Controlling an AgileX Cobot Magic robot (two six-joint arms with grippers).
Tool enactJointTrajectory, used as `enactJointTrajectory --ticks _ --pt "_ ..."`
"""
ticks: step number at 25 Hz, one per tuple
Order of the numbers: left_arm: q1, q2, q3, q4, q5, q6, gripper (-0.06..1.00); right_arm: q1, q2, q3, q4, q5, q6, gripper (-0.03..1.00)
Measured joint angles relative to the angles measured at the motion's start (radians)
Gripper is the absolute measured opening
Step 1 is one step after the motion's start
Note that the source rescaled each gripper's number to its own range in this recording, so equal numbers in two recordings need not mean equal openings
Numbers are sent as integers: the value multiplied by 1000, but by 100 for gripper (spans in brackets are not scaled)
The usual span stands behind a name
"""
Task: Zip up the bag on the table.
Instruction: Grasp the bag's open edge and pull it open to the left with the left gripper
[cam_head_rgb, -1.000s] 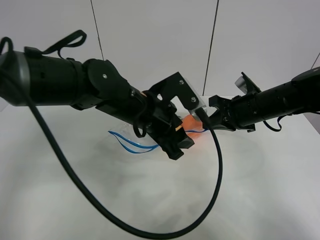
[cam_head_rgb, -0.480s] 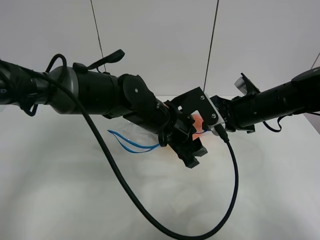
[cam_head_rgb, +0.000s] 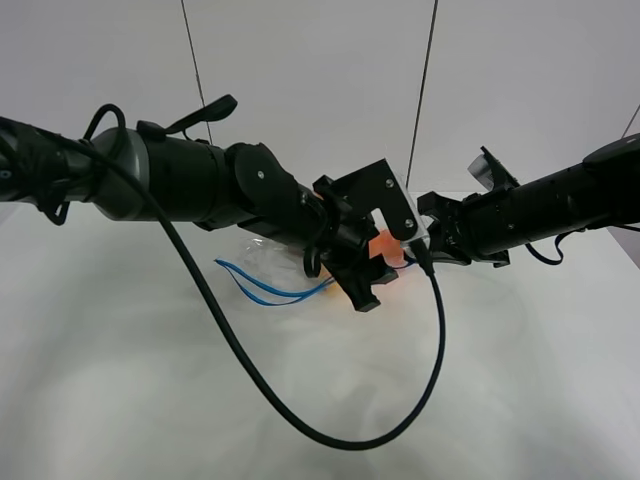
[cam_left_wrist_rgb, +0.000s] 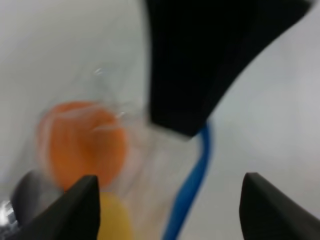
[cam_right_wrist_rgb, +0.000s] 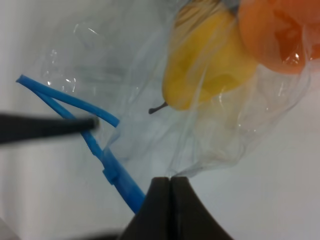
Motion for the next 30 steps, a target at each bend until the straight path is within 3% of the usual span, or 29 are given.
enactJointTrajectory --ticks 5,30 --pt "50 0 29 37 -10 11 94 0 0 0 -3 -11 0 0" --pt "51 43 30 37 -80 18 94 0 0 0 -7 -17 11 0"
